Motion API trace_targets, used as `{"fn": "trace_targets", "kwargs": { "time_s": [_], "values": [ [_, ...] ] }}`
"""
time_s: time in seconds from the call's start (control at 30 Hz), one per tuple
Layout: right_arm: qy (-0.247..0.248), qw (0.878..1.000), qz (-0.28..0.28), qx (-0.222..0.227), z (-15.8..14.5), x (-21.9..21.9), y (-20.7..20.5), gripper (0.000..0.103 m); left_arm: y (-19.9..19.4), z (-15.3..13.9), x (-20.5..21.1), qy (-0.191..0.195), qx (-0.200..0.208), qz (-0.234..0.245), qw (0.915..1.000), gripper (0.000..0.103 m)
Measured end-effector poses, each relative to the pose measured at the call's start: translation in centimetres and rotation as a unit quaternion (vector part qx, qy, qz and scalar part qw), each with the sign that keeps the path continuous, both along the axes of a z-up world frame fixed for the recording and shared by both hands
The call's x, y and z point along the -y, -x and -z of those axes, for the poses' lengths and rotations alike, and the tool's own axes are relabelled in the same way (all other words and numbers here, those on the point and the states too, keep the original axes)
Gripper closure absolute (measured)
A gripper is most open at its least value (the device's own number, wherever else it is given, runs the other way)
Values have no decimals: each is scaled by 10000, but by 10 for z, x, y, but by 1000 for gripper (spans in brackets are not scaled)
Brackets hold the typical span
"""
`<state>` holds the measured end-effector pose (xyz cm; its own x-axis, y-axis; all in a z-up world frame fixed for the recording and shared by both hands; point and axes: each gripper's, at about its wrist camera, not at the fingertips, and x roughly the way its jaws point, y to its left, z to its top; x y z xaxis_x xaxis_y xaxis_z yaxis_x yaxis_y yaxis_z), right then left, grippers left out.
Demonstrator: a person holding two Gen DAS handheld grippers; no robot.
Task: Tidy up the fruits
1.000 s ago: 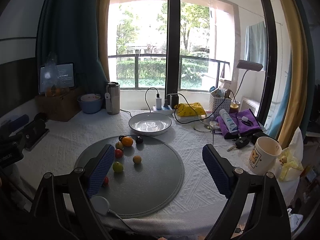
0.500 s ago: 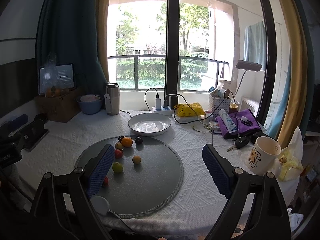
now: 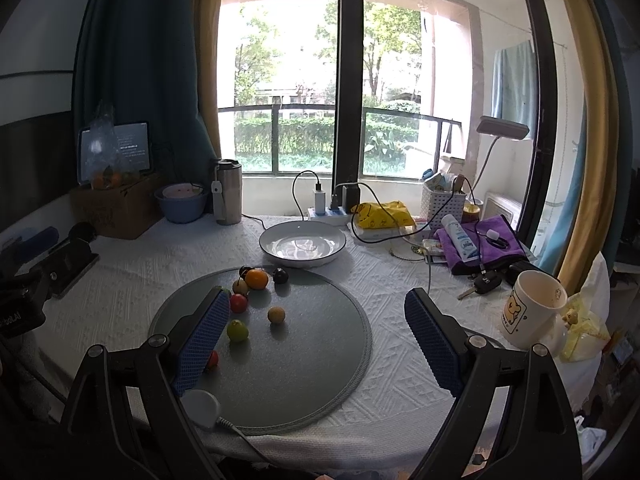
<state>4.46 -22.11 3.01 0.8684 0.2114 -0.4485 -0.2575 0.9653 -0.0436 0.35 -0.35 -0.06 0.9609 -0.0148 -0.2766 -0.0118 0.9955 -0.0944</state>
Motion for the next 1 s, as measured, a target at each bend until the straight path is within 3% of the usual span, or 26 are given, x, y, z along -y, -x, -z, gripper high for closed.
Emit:
{"fn": "trace_targets", "kwargs": {
  "time_s": [0.33,0.7,1.0],
  "values": [
    [113,9985,-232,-474,26,-16,-19,12,-16,27,-8,44,-534,5,9986,1],
    [289,9879,-810,-1295,74,-56,-47,12,-45,78,-24,111,-1443,6,9895,2],
    [344,9679,-1561,-1940,109,-95,-68,34,-64,109,-29,79,-1997,75,9798,2]
  ]
}}
